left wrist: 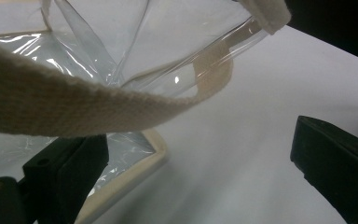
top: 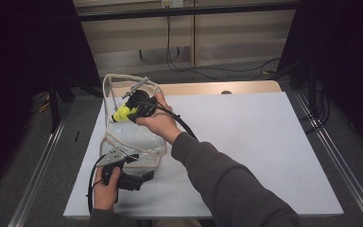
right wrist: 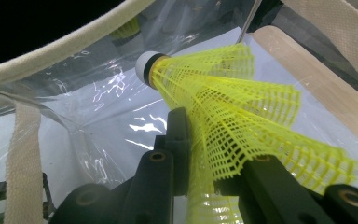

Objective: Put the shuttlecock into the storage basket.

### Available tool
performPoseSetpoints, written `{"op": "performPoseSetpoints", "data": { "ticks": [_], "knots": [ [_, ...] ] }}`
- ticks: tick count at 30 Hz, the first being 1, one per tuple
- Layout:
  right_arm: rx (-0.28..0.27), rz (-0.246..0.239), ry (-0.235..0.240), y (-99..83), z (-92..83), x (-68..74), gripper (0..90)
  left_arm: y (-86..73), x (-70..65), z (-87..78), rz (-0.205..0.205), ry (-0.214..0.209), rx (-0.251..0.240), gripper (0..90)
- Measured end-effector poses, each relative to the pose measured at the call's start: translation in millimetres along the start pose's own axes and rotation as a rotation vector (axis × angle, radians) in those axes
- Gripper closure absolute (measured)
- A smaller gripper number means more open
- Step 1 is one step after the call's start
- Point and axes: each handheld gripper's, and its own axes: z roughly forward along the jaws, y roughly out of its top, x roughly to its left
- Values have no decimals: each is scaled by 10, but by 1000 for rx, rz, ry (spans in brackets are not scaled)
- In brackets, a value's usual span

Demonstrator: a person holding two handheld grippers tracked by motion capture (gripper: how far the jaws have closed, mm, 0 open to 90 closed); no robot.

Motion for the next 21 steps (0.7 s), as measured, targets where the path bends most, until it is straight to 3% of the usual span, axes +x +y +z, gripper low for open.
{"op": "performPoseSetpoints", "data": {
  "ticks": [21],
  "knots": [
    [17, 24, 3, 28, 111, 13, 794, -3, 0, 6, 4, -5, 3, 42]
  ]
}}
